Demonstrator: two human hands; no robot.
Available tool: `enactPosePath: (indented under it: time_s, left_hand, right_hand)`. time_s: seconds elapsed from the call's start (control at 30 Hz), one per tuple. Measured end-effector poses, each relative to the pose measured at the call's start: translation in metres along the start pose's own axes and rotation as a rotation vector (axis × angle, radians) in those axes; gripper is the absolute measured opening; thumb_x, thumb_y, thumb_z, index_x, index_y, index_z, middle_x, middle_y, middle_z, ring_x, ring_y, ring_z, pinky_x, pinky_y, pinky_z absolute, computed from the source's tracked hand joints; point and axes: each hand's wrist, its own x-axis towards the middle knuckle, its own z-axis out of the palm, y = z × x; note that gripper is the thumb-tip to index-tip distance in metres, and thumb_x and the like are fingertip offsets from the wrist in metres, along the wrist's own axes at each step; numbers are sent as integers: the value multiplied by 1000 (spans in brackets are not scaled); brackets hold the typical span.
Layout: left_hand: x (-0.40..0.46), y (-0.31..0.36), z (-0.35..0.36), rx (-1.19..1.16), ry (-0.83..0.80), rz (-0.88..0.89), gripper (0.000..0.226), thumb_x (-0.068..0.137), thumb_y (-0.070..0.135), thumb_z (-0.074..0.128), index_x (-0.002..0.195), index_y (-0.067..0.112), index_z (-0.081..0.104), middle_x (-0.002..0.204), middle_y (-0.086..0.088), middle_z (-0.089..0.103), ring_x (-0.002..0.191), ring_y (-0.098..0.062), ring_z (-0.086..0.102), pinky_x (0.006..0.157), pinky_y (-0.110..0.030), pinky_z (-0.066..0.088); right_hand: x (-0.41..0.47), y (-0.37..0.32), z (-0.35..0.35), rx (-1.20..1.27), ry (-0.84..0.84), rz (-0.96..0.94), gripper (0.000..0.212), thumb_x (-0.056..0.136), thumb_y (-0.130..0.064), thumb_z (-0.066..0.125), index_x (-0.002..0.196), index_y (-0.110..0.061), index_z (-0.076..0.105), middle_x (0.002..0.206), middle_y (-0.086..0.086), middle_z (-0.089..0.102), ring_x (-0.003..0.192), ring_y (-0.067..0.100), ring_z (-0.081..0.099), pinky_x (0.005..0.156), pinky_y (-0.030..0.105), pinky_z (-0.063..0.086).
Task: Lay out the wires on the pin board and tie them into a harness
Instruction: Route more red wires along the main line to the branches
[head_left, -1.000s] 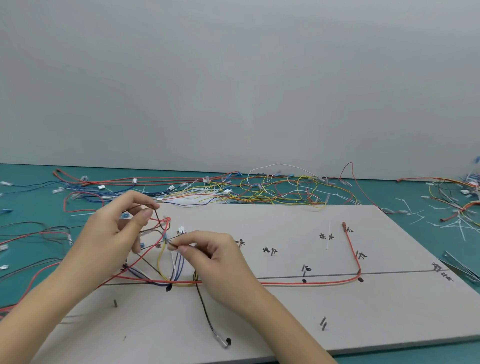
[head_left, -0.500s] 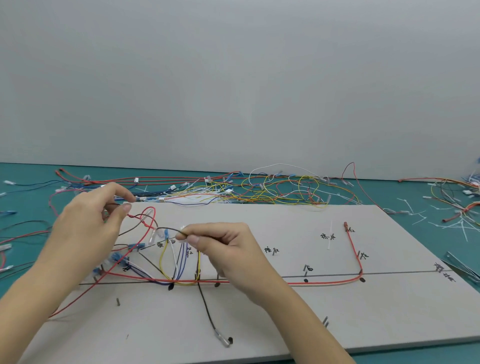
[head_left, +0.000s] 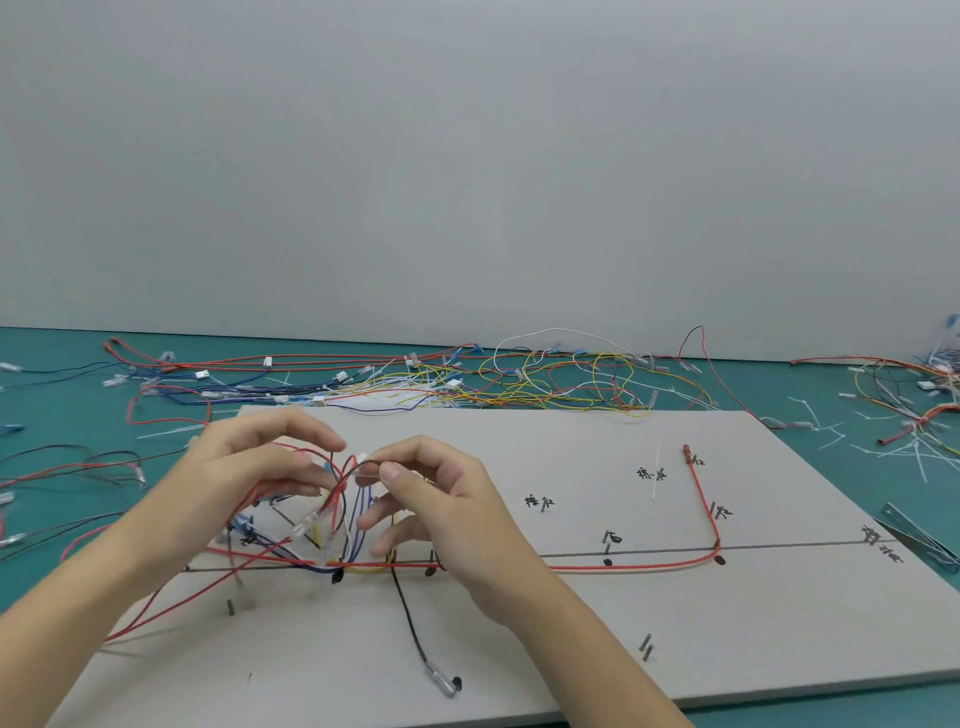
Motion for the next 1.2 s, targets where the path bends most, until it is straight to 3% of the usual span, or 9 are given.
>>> enactPosePath:
  time_s: [0.13,0.33,0.43,0.63,0.73,0.83,0.93,1.1,1.2]
  left_hand:
    - [-2,5,-3,97,-126,12,48,53,17,71,101,21,73,108,-4,69,92,-26,71,77,-29,55]
    - [-5,6,7,149,-144,7,39,63,13,74,98,30,72,102,-3,70,79,-24,70,69,-31,56]
    - [-5,7,13,181,-133,8,36,64,17,90,93,25,71,93,-14,70,84,-35,64,74,-34,55]
    - [-5,10,16,211,-43,1,30,61,30,82,89,23,72,78,-30,54,72,-26,48,70,-35,43]
    - [-6,11,21,328,-6,27,22,63,39,81,77,24,74,69,-28,53,63,-21,44,63,-30,35]
    - [-5,6,24,379,44,102,29,79,7,78,56,17,64,54,-7,52,55,-11,41,54,-22,32]
    - [-6,9,23,396,60,114,22,70,11,61,50,12,53,50,2,48,50,-5,36,48,-15,28]
    - [-8,13,19,505,86,120,22,61,17,52,45,13,37,51,0,34,53,-8,25,55,-37,23]
    - [-8,12,22,606,104,129,34,52,40,47,47,11,30,49,2,27,54,-10,23,55,-38,23]
  right_hand:
    - [-1,1,2,88,-14,18,14,101,-4,44,105,-3,58,94,3,64,66,17,64,56,26,56]
    - [1,0,2,271,-47,59,13,103,-6,39,104,-5,52,113,30,62,75,22,66,65,28,57]
    - [1,-3,-1,349,-70,65,15,102,-7,39,98,-7,53,105,25,66,78,23,67,65,29,57]
    - [1,-6,-3,372,-67,71,15,102,-9,40,96,-10,53,107,25,67,85,25,68,60,28,55]
    - [0,-5,-2,269,-38,63,16,102,-8,41,96,-10,56,89,10,68,72,15,65,51,22,46]
    - [-1,-4,-4,129,10,71,15,100,-8,45,98,-10,60,76,0,64,56,7,48,45,17,32]
    - [-2,-5,-5,-13,24,81,13,97,-15,53,93,-18,65,68,-6,60,55,4,42,46,13,29]
    - [-3,-4,-2,-189,32,-68,12,85,-24,74,94,-17,70,56,-5,34,52,9,31,51,18,26]
    - [-6,2,6,-328,15,-115,27,79,-31,79,104,-27,70,60,-12,43,53,3,38,56,16,29]
